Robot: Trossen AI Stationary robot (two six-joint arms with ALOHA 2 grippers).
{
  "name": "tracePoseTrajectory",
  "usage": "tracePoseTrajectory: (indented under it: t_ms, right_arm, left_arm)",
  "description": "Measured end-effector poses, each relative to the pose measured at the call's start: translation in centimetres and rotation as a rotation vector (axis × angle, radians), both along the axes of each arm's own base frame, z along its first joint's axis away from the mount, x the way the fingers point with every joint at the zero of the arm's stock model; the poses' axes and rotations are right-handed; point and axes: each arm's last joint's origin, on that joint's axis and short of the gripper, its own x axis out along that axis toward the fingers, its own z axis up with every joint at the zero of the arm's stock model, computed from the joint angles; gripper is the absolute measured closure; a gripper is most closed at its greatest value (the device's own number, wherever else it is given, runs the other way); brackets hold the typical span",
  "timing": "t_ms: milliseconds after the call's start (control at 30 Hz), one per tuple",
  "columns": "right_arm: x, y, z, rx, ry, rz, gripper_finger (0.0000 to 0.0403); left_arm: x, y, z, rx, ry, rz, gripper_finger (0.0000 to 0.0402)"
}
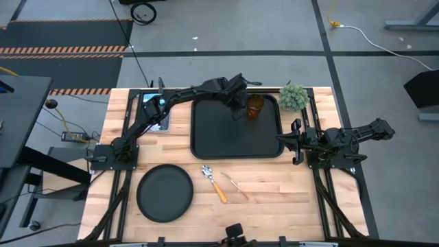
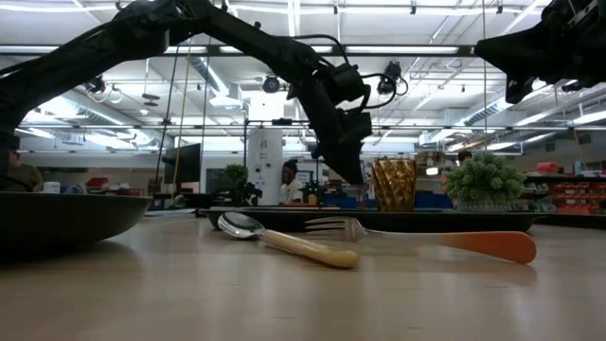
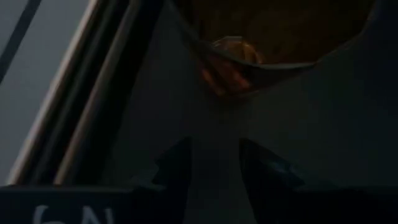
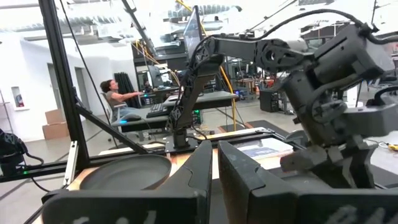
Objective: Pick and place plate/cup/fork/spoon on tray
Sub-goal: Put the brown cup on the top right of the black tray
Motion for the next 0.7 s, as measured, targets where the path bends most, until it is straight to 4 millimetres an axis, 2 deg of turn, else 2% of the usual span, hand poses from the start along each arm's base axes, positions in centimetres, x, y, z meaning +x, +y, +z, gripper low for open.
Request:
tracePoseTrajectory:
  t_ms: [133,433,700]
  right_arm:
    - [0.0,0.0,0.0,0.000,0.000,0.000,0.0369]
    - [0.0,0.0,0.0,0.000,0.000,-0.001,0.0369]
    - [0.0,0.0,0.0,0.000,0.001,0.000,0.0369]
  left_arm:
    - [0.7,-0.5,-0.6,0.002,-0.065,0.026,0.0260]
    - [2.1,-2.5,-1.2,0.081,-0.085,0.049,0.0260]
    - [2.9,-3.2,-0.6,0.195,-0.125,0.069,0.0261]
